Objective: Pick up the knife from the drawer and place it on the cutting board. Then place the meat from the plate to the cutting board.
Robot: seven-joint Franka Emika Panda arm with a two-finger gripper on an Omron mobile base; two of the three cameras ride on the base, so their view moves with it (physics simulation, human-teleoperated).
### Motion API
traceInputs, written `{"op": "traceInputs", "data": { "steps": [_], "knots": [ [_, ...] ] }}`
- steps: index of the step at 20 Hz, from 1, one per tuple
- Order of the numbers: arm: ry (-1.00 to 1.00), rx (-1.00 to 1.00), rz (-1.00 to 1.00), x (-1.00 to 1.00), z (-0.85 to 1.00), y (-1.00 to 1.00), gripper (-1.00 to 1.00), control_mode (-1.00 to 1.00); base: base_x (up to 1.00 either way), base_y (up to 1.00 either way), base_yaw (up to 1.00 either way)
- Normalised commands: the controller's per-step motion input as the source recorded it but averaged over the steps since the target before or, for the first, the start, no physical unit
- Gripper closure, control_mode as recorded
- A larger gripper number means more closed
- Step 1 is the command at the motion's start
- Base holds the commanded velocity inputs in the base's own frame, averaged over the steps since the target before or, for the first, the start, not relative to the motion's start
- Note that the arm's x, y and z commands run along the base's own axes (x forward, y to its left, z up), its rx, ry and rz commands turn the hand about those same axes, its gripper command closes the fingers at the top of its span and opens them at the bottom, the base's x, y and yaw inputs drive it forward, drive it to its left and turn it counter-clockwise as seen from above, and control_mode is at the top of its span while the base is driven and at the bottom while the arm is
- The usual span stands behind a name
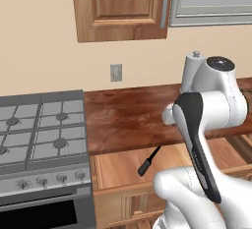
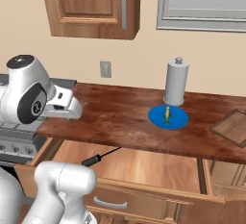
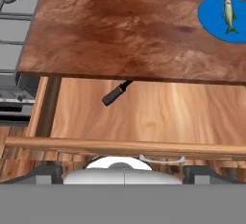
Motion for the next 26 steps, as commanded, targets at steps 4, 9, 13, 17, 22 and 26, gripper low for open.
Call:
{"op": "traceInputs", "data": {
  "steps": [4,9,13,17,22,26],
  "knots": [
    [0.14,0.0,-0.04,-0.2,-0.01,0.0,-1.0,-1.0,0.0,0.0,0.0],
    [0.03,0.0,-0.01,-0.09,-0.14,0.0,-1.0,-1.0,0.0,0.0,0.0],
    [0.0,0.0,0.0,0.0,-0.26,0.0,-1.0,-1.0,0.0,0.0,0.0],
    [0.0,0.0,0.0,0.0,-0.31,0.0,-1.0,-1.0,0.0,0.0,0.0],
    [0.0,0.0,0.0,0.0,-0.29,0.0,-1.0,-1.0,0.0,0.0,0.0],
    [0.07,0.0,0.0,0.0,-0.15,0.0,-1.0,-1.0,0.0,0.0,0.0]
  ]
}}
